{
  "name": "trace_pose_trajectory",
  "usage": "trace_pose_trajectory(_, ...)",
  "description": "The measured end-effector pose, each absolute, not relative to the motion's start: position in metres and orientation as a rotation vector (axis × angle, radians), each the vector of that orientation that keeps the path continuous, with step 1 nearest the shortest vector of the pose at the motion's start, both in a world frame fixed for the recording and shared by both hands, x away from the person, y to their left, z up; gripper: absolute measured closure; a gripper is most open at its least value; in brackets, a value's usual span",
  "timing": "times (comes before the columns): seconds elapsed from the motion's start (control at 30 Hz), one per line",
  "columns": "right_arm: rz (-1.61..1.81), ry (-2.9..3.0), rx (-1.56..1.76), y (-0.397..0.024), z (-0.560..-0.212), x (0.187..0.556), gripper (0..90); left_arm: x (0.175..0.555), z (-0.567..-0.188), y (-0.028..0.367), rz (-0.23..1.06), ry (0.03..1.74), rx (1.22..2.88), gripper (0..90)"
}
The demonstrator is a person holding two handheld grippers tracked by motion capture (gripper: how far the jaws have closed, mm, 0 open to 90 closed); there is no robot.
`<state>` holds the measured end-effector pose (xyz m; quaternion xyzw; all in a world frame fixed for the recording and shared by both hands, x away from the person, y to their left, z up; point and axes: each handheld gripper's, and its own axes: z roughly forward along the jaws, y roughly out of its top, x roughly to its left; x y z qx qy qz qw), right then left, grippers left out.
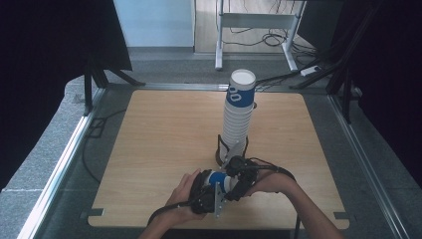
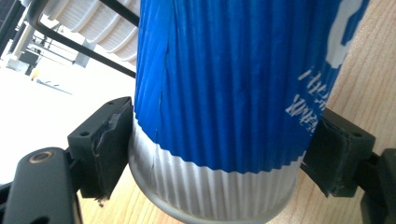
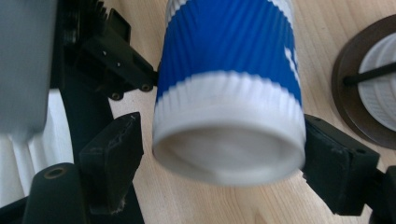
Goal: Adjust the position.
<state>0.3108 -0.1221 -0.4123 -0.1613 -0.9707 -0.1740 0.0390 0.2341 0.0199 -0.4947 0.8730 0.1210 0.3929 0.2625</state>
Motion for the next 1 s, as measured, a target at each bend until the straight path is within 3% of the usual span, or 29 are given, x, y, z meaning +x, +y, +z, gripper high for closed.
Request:
trace_pose_trajectory(0.57, -0.350, -2.989, -0.489, -0.105, -0.427, 0.321, 25.7, 0.233, -0.498, 0.016, 1.120, 0.273, 2.406, 16.9)
trace_pose_trajectory(1.0, -0.526, -3.029, -0.466, -0.116, -0.423, 0.314, 27.3, 0.237, -0.495, 0.021, 1.086, 0.342, 2.349, 8.6)
